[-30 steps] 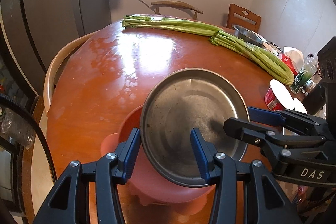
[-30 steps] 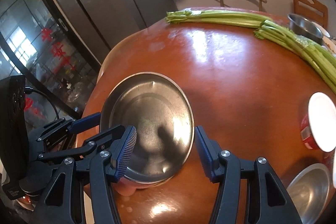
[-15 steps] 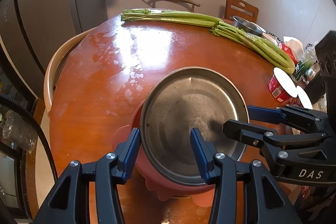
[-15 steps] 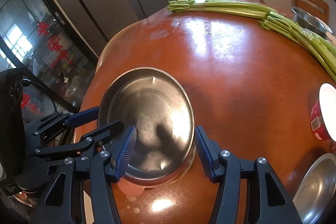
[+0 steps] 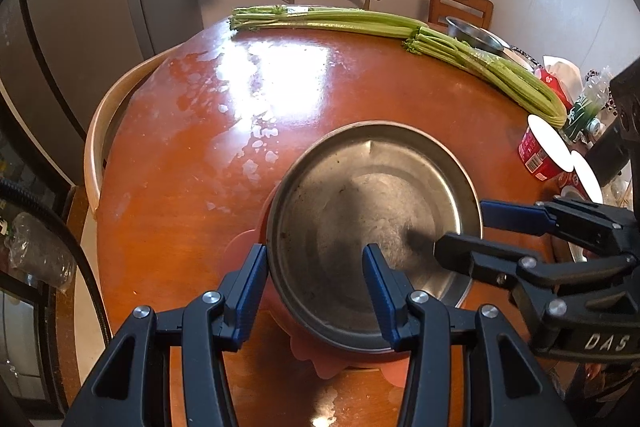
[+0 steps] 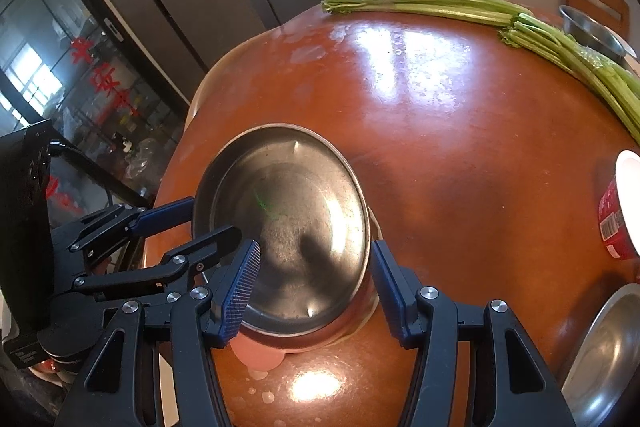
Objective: Organize plates and bowls
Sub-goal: 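Lift the steel pan with the left tool and carry it over the pink plate, then lower the shallow steel pan onto the pink plate with the left tool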
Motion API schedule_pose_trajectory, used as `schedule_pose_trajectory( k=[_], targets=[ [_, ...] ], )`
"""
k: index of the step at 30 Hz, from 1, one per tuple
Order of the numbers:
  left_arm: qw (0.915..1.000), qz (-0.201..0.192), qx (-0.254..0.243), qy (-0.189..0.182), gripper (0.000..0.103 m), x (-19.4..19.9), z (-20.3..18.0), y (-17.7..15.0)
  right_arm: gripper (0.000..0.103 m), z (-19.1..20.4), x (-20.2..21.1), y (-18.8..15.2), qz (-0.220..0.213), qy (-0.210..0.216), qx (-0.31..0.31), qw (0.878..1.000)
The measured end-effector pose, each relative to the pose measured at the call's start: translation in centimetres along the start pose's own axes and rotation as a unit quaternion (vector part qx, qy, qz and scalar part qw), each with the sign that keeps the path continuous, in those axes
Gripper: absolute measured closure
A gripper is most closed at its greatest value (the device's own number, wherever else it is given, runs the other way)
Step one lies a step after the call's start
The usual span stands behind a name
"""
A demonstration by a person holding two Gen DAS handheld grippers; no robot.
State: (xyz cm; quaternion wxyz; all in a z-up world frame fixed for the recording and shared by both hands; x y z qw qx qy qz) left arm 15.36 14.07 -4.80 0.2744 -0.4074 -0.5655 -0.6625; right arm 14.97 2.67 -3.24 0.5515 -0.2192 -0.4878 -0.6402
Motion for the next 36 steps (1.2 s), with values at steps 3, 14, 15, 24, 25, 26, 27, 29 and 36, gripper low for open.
schedule_pose_trajectory(
  k=[3, 14, 15, 24, 25, 26, 27, 29, 36],
  targets=[
    [1.0000, 0.002, -0.003, 0.002, 0.055, -0.1, 0.0, 0.0, 0.043, 0.0, -0.1, -0.1, 0.003, -0.004, 0.002, 1.000],
    [0.9999, 0.013, -0.002, 0.001, 0.055, -0.6, -0.1, -0.6, 0.043, -0.2, -0.8, -0.4, 0.013, -0.001, 0.002, 1.000],
    [0.9999, 0.013, -0.002, 0.001, 0.055, -0.6, -0.1, -0.6, 0.043, -0.3, -0.8, -0.5, 0.014, -0.001, 0.001, 1.000],
    [0.9999, 0.017, 0.000, 0.004, 0.055, -0.5, -0.3, -1.0, 0.043, -0.6, -0.9, -0.6, 0.015, 0.003, 0.002, 1.000],
    [0.9999, 0.016, 0.001, 0.004, 0.055, -0.5, -0.3, -0.9, 0.043, -0.6, -0.8, -0.6, 0.014, 0.004, 0.004, 1.000],
    [0.9998, 0.017, 0.002, 0.004, 0.055, -0.5, -0.3, -0.9, 0.043, -0.6, -0.8, -0.6, 0.014, 0.004, 0.004, 1.000],
    [0.9998, 0.018, 0.002, 0.004, 0.055, -0.6, -0.3, -0.9, 0.043, -0.6, -0.8, -0.6, 0.013, 0.004, 0.004, 1.000],
    [0.9998, 0.020, 0.003, 0.004, 0.055, -0.7, -0.3, -0.9, 0.043, -0.6, -0.8, -0.6, 0.012, 0.004, 0.004, 1.000],
    [0.9998, 0.016, 0.011, 0.008, 0.055, -0.5, 0.0, -0.7, 0.043, -0.3, -0.9, -0.5, 0.010, 0.000, 0.014, 1.000]
  ],
)
Point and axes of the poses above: each gripper's, at about its wrist camera, not at the fingertips, and x roughly against the way its jaws point, z to its left, y to its top, the point moved 7 cm from there along -x, roughly the way its jaws point, and after that the axes turned 10 degrees about -x, right-handed, at the moved point
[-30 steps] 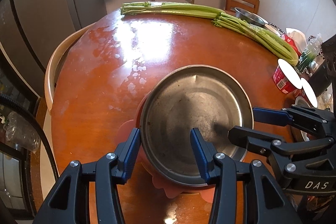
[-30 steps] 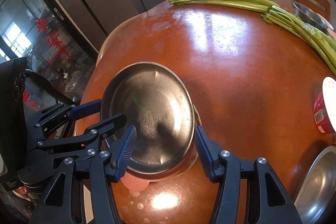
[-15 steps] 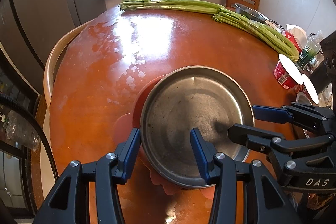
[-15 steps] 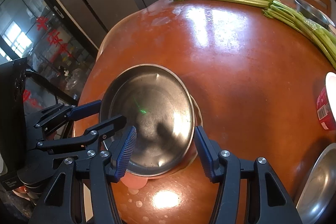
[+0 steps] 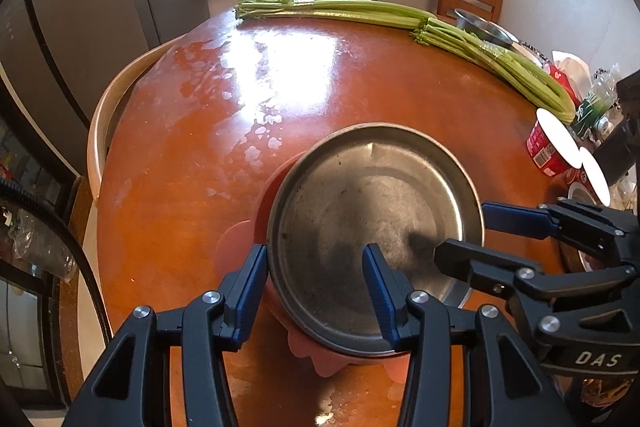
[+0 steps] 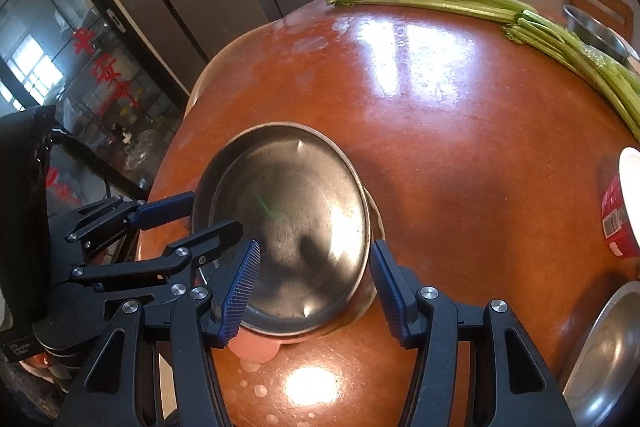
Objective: Organize plates and bowls
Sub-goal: 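Lower the shallow steel pan onto the pink plate with the left tool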
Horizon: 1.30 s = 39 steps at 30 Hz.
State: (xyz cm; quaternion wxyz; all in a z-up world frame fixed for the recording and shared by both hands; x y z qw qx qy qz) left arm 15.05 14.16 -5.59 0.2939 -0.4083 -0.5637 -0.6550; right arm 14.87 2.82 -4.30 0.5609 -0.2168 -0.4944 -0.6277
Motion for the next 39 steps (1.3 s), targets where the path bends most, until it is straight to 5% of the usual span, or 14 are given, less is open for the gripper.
schedule_pose_trajectory(
  k=[25, 39],
  targets=[
    [0.9995, -0.015, 0.021, 0.021, 0.054, 2.1, 0.6, 1.3, 0.043, -1.9, 2.3, 0.6, -0.011, 0.013, 0.006, 1.000],
    [0.9935, -0.019, 0.109, 0.024, 0.053, 3.6, 5.0, -1.0, 0.044, -2.8, 3.8, 0.9, -0.020, 0.023, 0.009, 0.999]
  ],
)
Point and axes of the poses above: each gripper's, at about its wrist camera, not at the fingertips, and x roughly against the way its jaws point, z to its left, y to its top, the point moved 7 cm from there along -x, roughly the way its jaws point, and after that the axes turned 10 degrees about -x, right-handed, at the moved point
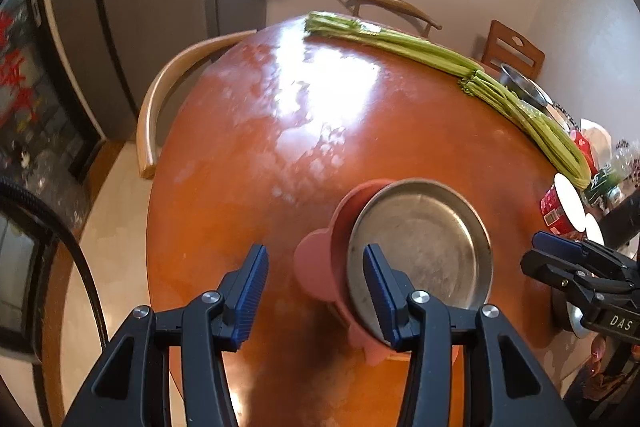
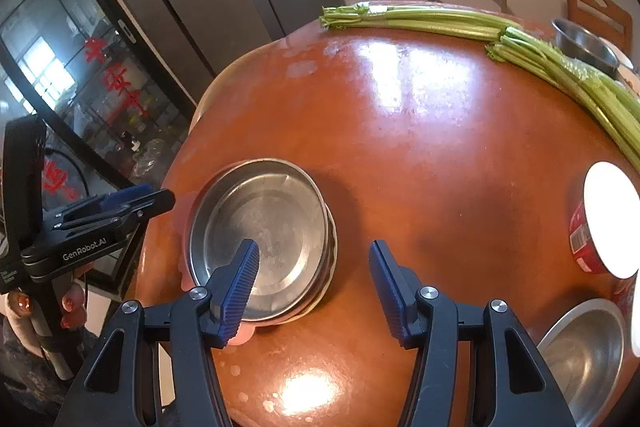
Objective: Organize plates and bowls
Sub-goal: 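Lower the shallow steel pan onto the pink plate with the left tool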
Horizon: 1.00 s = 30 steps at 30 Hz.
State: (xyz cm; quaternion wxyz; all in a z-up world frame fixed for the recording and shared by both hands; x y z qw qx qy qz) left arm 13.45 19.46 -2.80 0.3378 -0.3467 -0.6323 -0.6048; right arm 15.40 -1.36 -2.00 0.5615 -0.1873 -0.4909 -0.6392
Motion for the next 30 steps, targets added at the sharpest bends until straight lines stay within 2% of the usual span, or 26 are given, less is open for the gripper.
schedule_pose_trajectory(
  k=[3, 7, 14, 19, 27, 30],
  targets=[
    [0.9999, 0.002, 0.013, -0.009, 0.052, 0.0, 0.4, -1.1, 0.043, 0.0, -0.3, -0.2, 0.004, 0.005, -0.001, 1.000],
    [0.9984, 0.015, 0.031, -0.046, 0.052, -0.8, -0.2, -2.0, 0.043, -0.1, -0.8, -0.7, 0.016, 0.009, -0.001, 1.000],
    [0.9963, 0.045, 0.032, -0.066, 0.052, -3.2, -1.9, -2.5, 0.043, -0.6, -1.8, -1.7, 0.032, 0.009, -0.003, 0.999],
    [0.9950, 0.062, 0.028, -0.073, 0.051, -4.5, -2.9, -2.7, 0.043, -1.3, -2.4, -2.2, 0.036, 0.004, -0.008, 0.999],
    [0.9944, 0.086, 0.028, -0.054, 0.049, -5.8, -3.6, -3.0, 0.043, -0.7, -4.6, -2.9, 0.061, 0.016, -0.005, 0.998],
    [0.9936, 0.091, 0.028, -0.061, 0.049, -6.4, -4.4, -3.0, 0.043, -0.5, -5.1, -3.1, 0.069, 0.021, -0.001, 0.997]
  ],
)
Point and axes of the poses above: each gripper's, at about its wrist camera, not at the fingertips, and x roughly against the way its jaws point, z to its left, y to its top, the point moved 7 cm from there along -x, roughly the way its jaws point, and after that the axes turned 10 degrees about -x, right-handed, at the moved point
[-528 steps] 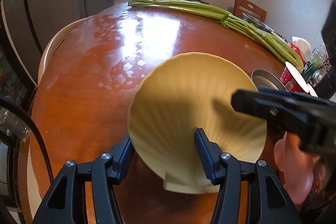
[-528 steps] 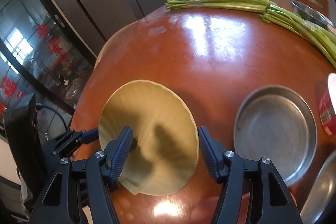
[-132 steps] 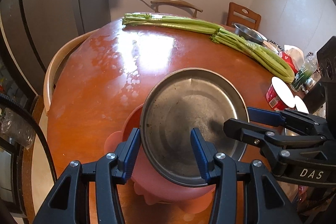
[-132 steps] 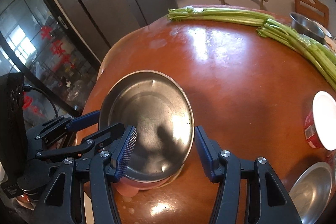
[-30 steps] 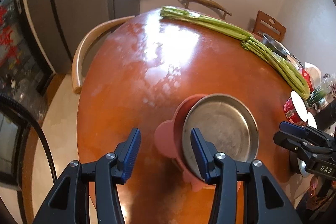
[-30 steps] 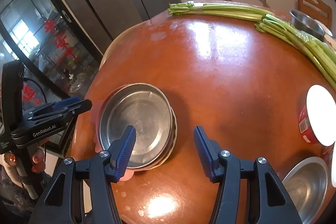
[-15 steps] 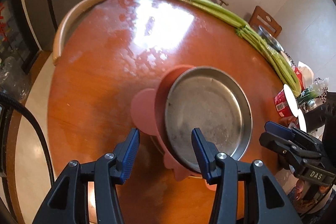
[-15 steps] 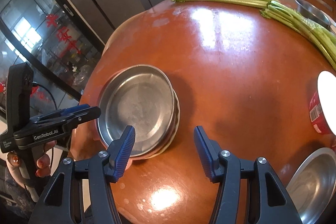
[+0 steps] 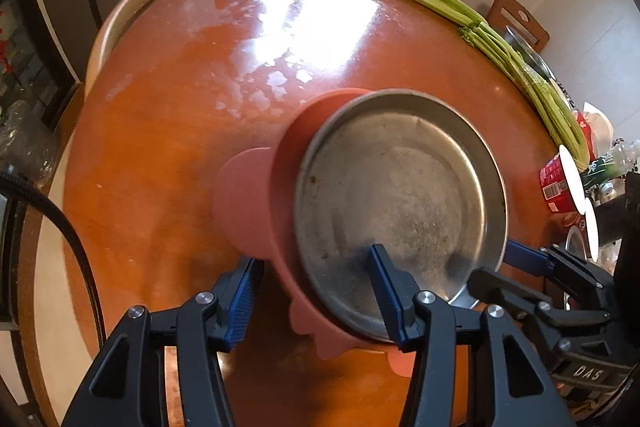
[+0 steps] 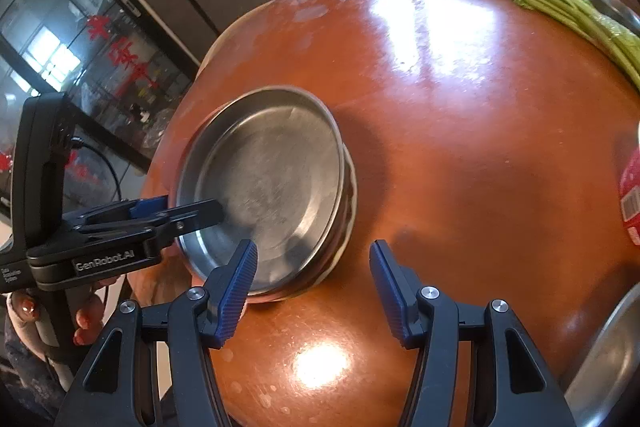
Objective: Organize plates and bowls
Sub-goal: 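Lower the shallow steel pan onto the pink plate with the left tool, then open the left tool and withdraw it from the stacked pan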
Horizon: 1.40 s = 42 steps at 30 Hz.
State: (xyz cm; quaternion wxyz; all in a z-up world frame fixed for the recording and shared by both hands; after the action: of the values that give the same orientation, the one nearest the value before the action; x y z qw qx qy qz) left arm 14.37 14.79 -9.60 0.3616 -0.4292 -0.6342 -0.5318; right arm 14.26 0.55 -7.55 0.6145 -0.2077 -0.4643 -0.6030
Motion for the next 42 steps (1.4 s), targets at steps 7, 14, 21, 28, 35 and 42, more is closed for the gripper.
schedule_pose_trajectory(
  k=[7, 14, 21, 28, 35, 42],
  targets=[
    [0.9999, 0.001, -0.013, 0.001, 0.049, -0.8, -1.2, 1.0, 0.043, -0.9, -0.3, 0.1, 0.003, 0.002, -0.006, 1.000],
    [0.9996, 0.004, -0.025, -0.012, 0.048, -2.1, -3.2, 2.9, 0.043, -2.8, 0.7, 0.4, -0.007, -0.005, -0.022, 1.000],
    [0.9993, 0.003, -0.036, -0.013, 0.047, -3.1, -4.6, 4.5, 0.041, -3.9, 1.0, 1.2, -0.014, -0.018, -0.030, 0.999],
    [0.9986, 0.001, -0.049, -0.020, 0.047, -3.9, -5.9, 6.1, 0.041, -5.4, 1.5, 1.6, -0.026, -0.036, -0.046, 0.998],
    [0.9978, -0.001, -0.055, -0.038, 0.047, -4.3, -6.4, 6.9, 0.041, -6.6, 2.3, 1.6, -0.036, -0.054, -0.058, 0.996],
    [0.9987, -0.023, -0.038, -0.023, 0.047, -2.6, -4.7, 6.8, 0.041, -7.1, 3.4, 1.8, -0.050, -0.065, -0.059, 0.995]
  ],
)
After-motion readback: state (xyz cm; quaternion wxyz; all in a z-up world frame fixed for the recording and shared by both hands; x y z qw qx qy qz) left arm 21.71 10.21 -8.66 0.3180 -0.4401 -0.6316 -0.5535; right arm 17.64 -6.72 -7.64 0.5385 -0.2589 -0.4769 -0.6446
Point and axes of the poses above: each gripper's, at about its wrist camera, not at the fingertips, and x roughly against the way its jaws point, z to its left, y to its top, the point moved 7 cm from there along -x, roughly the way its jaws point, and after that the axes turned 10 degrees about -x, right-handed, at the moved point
